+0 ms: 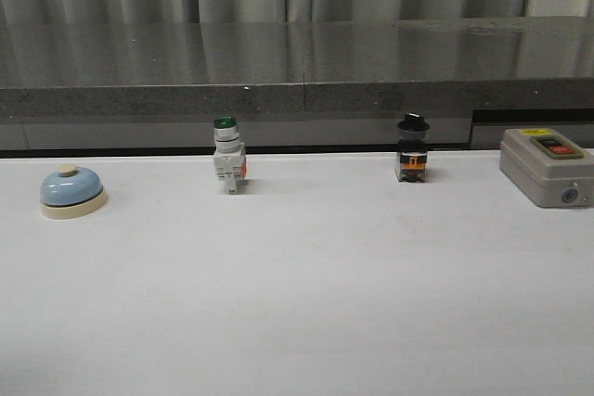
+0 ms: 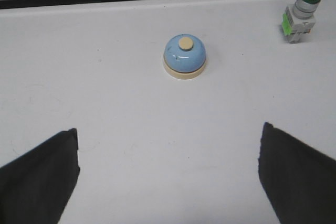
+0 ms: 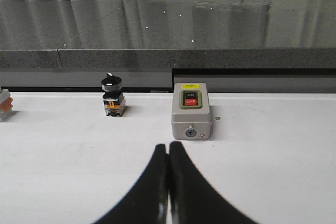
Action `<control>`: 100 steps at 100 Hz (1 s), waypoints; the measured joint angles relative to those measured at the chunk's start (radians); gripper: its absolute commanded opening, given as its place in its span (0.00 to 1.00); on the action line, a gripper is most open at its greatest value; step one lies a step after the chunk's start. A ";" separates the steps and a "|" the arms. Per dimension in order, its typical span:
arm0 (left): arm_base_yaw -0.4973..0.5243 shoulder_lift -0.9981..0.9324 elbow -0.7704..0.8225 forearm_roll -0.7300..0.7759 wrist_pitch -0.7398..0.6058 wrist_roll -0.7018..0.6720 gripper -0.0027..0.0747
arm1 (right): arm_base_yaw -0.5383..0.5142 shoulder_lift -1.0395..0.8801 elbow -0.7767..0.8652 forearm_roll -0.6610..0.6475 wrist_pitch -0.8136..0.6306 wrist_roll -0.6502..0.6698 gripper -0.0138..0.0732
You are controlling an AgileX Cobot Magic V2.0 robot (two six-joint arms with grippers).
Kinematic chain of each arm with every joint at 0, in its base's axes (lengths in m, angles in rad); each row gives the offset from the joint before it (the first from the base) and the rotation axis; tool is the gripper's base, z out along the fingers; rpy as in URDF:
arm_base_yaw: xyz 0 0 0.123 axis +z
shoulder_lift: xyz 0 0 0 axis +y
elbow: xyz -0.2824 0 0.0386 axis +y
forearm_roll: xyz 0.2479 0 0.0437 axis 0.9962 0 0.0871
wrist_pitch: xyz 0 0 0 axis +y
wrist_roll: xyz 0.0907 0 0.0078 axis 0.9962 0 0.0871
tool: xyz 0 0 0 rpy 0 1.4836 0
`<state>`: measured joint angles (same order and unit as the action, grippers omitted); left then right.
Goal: Place and press bell with both arms
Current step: 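Lower the left gripper over the blue bell and grasp it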
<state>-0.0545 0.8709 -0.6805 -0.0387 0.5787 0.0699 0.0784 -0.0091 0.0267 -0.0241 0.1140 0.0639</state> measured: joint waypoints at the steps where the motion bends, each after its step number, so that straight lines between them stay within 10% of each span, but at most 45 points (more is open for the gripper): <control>1: 0.000 0.002 -0.005 0.000 0.000 0.000 0.87 | 0.000 0.000 0.000 0.000 0.000 0.000 0.09; 100: -0.092 0.825 -0.623 -0.001 0.016 0.000 0.87 | 0.000 0.000 0.000 0.000 0.000 0.000 0.09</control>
<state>-0.1465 1.6960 -1.3037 -0.0395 0.5952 0.0699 0.0784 -0.0091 0.0267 -0.0241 0.1140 0.0639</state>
